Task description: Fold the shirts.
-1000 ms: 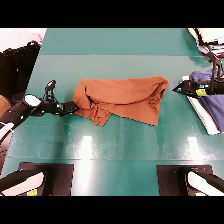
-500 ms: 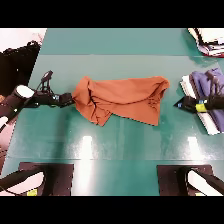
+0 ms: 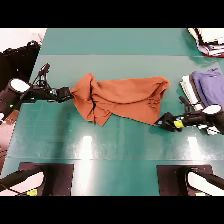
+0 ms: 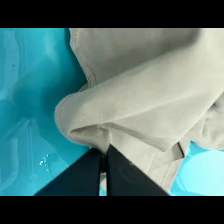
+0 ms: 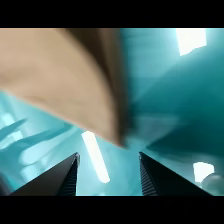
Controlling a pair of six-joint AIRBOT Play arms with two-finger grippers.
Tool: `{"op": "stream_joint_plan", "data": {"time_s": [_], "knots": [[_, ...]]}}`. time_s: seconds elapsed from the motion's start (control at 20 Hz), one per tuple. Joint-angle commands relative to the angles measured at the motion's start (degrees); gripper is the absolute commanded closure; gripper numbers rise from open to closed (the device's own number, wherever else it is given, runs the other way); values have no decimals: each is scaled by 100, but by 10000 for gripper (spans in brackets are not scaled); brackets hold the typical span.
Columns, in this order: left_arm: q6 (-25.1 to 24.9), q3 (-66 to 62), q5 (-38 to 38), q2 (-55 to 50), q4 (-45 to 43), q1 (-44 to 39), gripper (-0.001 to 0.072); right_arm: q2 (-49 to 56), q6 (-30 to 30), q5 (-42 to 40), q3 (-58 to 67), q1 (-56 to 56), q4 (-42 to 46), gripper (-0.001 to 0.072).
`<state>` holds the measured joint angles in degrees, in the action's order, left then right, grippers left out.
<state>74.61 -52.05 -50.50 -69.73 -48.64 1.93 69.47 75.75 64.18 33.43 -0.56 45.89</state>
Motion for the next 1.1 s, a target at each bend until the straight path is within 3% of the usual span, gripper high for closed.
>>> {"op": "stream_joint_plan", "data": {"time_s": [0.0, 0.15, 0.25, 0.35, 0.45, 0.5, 0.65, 0.8, 0.9, 1.05], "knots": [[-7, -20, -24, 2, -2, 7, 678, 345, -81, -691, -94, -481, -293, 267], [-9, -20, -50, 2, -44, 7, 678, 337, -81, -920, -94, -610, -284, 402], [-9, -20, -52, 2, -48, 7, 678, 337, -81, -984, -94, -610, -286, 410], [-9, -20, -52, 2, -48, 7, 678, 337, -81, -1069, -94, -610, -286, 581], [-9, -20, -57, 2, -52, 7, 678, 337, -81, -1152, -94, -610, -286, 597], [-9, -20, -57, 2, -55, 7, 678, 337, -81, -1158, -94, -610, -284, 688], [-4, -44, -105, 13, -61, 9, 678, 289, -83, -1163, -94, -610, -282, 696], [-4, -660, -881, 22, -153, 162, 679, -337, -85, -1113, 94, -573, -223, 697], [-4, -1373, -1530, 162, -153, 374, 679, -907, -85, -955, 625, -413, -225, 696], [0, -2490, -1906, 769, -155, 715, 679, -1611, -85, -861, 1871, -9, -216, 697]]}}
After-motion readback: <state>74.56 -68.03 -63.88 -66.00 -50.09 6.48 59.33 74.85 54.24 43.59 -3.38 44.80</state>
